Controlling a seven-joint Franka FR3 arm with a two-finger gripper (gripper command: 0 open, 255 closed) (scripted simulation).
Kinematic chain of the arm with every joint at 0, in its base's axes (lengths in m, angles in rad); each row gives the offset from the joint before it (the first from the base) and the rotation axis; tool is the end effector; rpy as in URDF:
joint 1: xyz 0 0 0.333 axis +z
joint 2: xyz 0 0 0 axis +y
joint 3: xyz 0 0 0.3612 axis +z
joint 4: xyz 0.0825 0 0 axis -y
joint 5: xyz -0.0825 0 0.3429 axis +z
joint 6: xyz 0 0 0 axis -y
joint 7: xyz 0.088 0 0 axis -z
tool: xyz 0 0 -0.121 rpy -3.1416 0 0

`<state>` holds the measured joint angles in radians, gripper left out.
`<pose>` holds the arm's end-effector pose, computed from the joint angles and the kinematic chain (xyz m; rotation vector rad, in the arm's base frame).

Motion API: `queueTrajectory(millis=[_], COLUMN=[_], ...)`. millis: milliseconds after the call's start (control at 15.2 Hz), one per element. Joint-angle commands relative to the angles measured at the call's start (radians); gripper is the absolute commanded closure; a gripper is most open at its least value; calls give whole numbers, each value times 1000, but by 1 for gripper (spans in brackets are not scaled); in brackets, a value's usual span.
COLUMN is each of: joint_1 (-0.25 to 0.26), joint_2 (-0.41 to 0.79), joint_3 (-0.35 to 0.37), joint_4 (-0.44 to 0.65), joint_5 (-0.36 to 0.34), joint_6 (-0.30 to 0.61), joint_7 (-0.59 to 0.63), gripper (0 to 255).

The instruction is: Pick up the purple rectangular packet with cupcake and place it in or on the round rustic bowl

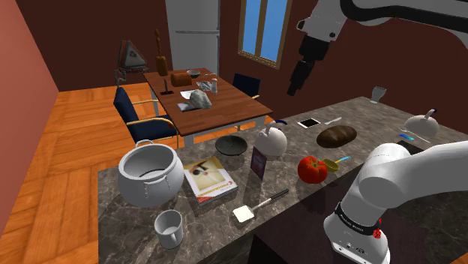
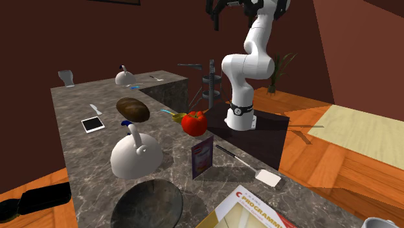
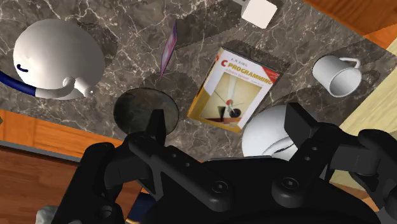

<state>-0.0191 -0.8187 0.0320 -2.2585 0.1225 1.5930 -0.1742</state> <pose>0.2271 0.0228 0.6608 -3.0331 -0.2820 -0.2452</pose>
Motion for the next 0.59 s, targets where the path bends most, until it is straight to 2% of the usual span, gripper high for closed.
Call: queueTrajectory(millis=[0, 528], joint_1=[0, -49], joint_2=[0, 55], joint_3=[0, 67], joint_4=[0, -220], joint_5=[0, 4], joint_6=[0, 272], joint_7=[0, 117], gripper=[0, 0])
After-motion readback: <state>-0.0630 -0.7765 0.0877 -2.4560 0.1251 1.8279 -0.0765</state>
